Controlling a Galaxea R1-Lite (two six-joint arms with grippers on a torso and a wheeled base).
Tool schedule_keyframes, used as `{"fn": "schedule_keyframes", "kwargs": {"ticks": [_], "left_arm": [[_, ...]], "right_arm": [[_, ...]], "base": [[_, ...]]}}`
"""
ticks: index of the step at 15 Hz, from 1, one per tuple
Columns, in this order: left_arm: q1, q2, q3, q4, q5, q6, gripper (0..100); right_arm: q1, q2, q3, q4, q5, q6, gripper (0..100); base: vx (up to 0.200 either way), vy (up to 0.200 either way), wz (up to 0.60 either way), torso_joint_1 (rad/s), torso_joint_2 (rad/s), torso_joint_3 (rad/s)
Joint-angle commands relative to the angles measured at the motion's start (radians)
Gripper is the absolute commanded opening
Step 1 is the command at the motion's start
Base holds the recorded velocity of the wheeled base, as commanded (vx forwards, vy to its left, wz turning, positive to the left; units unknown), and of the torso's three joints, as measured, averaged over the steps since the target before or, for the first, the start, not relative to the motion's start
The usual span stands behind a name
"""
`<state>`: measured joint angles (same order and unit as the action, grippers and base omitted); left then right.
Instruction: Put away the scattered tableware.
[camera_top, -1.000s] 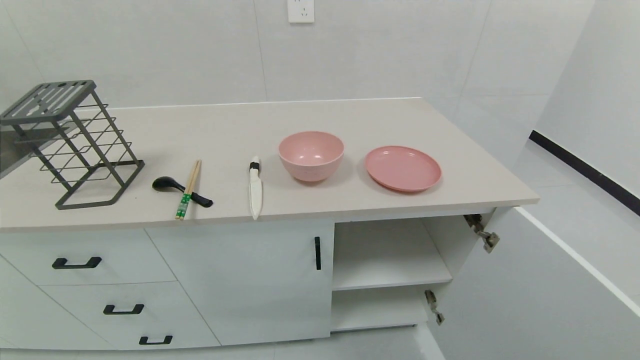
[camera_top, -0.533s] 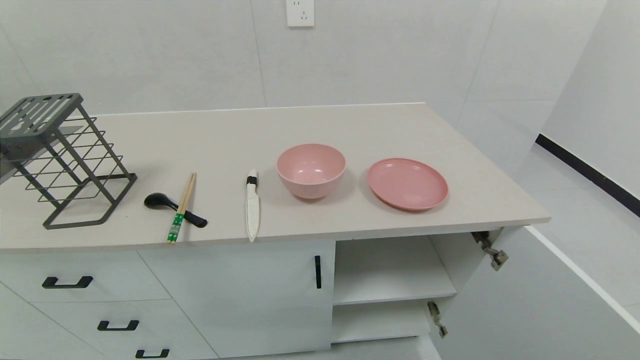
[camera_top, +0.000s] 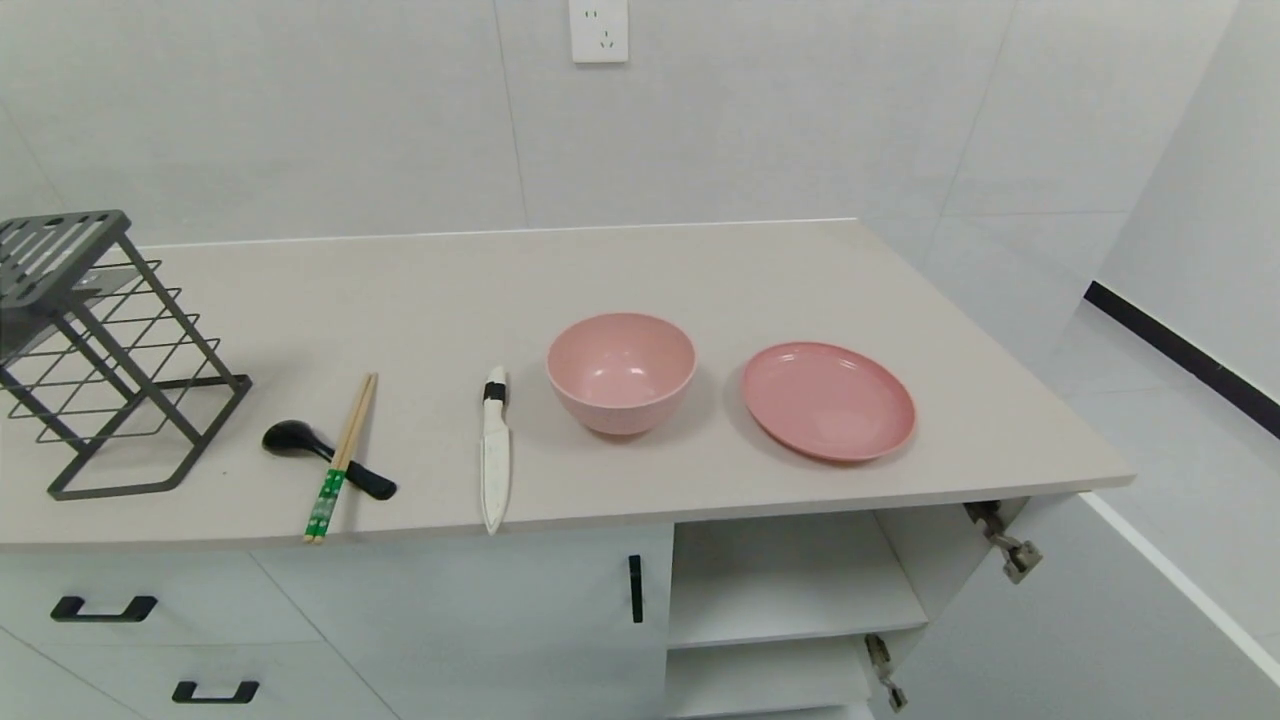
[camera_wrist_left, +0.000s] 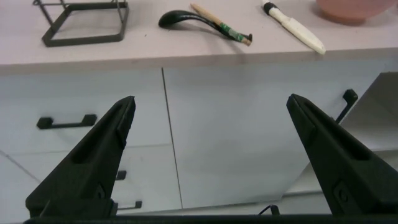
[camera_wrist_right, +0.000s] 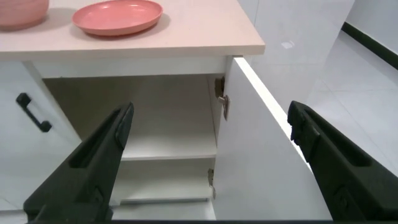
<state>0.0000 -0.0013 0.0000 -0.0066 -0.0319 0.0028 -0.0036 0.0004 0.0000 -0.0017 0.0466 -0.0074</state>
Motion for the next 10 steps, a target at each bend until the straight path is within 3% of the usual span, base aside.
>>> {"fn": "schedule_keyframes", "kwargs": {"ticks": [1,5,10], "left_arm": [[0.0,0.001,0.0,0.0,0.001,0.0,100],[0.0,0.001,0.0,-0.001,0.001,0.0,100],[0.0,0.001,0.0,0.0,0.001,0.0,100]], "right_arm": [[0.001,0.0,0.0,0.0,0.001,0.0,100],[-0.001,0.0,0.0,0.0,-0.001,0.0,100],[0.001,0.0,0.0,0.0,-0.001,0.0,100]], "base": [[0.0,0.0,0.0,0.0,0.0,0.0],[0.0,0.0,0.0,0.044,-0.09,-0.038],[0.0,0.0,0.0,0.25,-0.48,-0.233]]}}
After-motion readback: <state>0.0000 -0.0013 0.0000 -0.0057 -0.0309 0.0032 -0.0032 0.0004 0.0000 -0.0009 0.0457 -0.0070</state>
